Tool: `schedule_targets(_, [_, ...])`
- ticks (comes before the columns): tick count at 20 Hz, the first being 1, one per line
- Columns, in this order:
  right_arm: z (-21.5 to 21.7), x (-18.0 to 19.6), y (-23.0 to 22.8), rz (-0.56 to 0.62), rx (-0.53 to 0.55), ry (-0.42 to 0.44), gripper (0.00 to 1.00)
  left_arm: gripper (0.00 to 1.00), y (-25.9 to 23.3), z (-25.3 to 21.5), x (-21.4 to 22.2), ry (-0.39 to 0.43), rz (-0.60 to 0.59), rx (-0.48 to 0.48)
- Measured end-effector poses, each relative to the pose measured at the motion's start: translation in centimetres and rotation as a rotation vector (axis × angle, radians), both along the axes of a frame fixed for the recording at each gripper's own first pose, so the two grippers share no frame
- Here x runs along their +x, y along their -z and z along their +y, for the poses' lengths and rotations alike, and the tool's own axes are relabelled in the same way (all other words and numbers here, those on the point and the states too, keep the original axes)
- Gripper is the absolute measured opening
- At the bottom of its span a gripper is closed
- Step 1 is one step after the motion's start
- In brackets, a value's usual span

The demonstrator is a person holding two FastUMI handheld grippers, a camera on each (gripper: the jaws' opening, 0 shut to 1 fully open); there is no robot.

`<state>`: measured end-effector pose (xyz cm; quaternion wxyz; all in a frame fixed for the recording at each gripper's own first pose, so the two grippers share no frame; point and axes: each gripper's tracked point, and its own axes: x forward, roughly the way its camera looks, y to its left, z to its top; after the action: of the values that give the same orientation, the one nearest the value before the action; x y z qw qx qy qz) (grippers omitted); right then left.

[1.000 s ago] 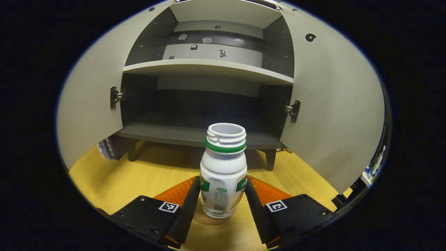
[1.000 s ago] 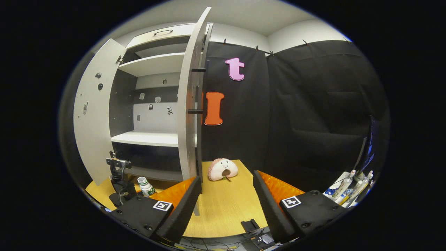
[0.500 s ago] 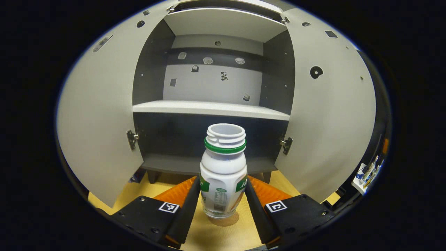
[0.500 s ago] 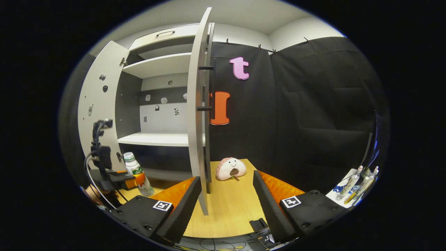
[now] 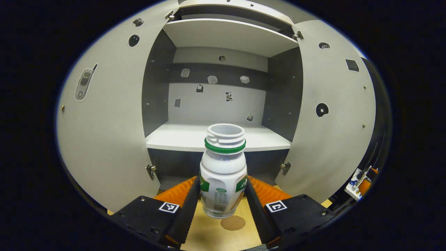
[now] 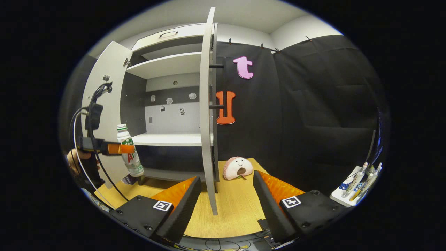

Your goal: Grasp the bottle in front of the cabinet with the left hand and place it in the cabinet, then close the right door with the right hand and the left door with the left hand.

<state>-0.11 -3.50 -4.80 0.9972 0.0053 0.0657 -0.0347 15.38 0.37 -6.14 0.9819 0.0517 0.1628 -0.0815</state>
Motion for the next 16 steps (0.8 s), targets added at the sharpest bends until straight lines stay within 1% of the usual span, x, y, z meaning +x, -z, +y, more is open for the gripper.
schedule_targets(5, [0.1,0.2,-0.1,-0.005,0.007,0.01,0.98,0.76,-4.0,0.3,2.6,0.027,-0.014,0.009])
schedule_targets(10, [0.1,0.9,0.3,-0.002,0.01,0.02,0.98,0.76,-8.4,0.7,6.8,0.028,-0.072,0.054])
schedule_targets(16, [-0.8,1.7,0.4,-0.001,0.026,0.05,0.98,0.76,-9.9,0.4,12.6,0.023,-0.082,0.074])
